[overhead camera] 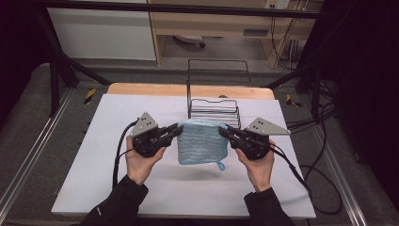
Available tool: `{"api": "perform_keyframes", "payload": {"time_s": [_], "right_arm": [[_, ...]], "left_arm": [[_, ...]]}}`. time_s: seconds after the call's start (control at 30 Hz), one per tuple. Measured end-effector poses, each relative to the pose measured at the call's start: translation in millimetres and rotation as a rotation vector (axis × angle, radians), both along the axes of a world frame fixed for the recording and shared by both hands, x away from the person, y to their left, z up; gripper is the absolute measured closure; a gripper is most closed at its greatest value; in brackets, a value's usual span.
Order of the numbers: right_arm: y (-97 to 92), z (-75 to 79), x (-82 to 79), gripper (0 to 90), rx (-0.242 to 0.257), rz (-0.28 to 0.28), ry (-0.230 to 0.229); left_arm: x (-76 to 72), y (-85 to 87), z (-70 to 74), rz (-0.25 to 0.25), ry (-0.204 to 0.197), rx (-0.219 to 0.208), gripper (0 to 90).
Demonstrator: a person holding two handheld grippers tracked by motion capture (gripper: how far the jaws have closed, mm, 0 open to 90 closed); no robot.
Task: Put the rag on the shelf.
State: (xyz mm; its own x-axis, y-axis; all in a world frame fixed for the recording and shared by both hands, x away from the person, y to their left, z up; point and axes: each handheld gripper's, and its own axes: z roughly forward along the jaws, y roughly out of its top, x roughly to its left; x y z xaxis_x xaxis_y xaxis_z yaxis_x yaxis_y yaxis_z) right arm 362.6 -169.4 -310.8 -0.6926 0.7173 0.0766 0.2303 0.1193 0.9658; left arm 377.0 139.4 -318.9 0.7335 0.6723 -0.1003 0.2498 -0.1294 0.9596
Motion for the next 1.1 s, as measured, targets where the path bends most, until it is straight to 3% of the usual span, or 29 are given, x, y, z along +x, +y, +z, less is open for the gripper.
{"api": "perform_keyframes", "payload": {"time_s": [0.27, 1.1], "right_arm": [[-4.1, 19.1, -1.4, 81.4, 0.010, -0.046, -0.077], [-11.0, 63.3, 6.1, 81.6, 0.082, -0.124, -0.210]], "left_arm": [[6.6, -8.3, 16.8, 0.006, -0.048, -0.034, 80.9], [22.7, -22.4, 61.9, 0.023, -0.176, -0.129, 81.7]]}}
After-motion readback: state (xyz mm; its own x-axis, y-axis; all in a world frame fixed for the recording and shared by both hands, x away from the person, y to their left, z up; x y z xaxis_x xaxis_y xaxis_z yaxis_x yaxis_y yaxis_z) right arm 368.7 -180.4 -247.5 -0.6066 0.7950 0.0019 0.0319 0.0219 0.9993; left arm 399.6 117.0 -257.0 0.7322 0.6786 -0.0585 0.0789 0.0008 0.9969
